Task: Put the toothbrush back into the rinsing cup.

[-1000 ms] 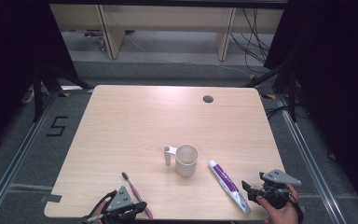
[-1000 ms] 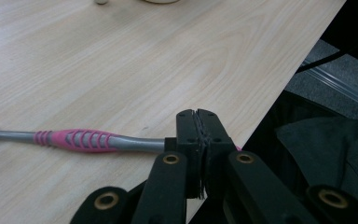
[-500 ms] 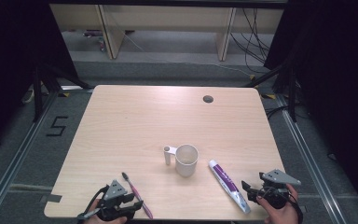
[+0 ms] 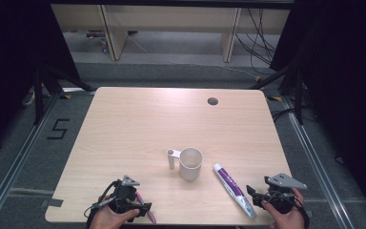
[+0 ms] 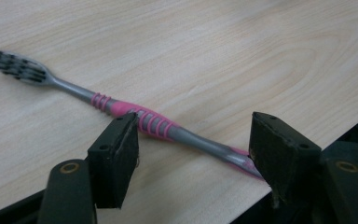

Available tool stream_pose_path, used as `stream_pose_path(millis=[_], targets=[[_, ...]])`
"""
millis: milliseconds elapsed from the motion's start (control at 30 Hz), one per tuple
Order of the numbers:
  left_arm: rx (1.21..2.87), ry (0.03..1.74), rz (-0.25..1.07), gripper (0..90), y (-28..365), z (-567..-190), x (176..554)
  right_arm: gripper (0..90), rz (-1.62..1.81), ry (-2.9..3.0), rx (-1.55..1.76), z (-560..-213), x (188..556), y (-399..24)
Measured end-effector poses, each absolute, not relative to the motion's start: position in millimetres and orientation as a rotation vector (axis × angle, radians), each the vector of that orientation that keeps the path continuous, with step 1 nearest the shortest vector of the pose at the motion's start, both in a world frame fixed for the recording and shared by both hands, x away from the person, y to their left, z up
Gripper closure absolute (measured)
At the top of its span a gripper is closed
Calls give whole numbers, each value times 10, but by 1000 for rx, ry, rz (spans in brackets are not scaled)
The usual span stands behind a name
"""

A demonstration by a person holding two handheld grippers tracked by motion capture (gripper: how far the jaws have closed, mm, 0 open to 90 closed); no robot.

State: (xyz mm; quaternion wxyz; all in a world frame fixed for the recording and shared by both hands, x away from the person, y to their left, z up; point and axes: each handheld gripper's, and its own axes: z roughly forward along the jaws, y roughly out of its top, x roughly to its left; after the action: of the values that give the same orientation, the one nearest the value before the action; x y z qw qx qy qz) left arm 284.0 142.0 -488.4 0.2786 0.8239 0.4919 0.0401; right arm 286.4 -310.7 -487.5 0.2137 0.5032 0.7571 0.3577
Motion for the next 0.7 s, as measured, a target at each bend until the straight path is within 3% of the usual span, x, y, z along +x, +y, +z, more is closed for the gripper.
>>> stream_pose_path(millis=[233,467,700], targets=[[2279,1259,154,366,1369,-4911,2867,231,999,2095,1398,-4876,2864,-3106],[2340,1189,191,558,1369,-4938,2899,231,993,2101,1355,-4873,2876,-3123],[2392,1145,181,664,1456,-4913,2950,232,989,2113,1347,-4876,2878,-3124]])
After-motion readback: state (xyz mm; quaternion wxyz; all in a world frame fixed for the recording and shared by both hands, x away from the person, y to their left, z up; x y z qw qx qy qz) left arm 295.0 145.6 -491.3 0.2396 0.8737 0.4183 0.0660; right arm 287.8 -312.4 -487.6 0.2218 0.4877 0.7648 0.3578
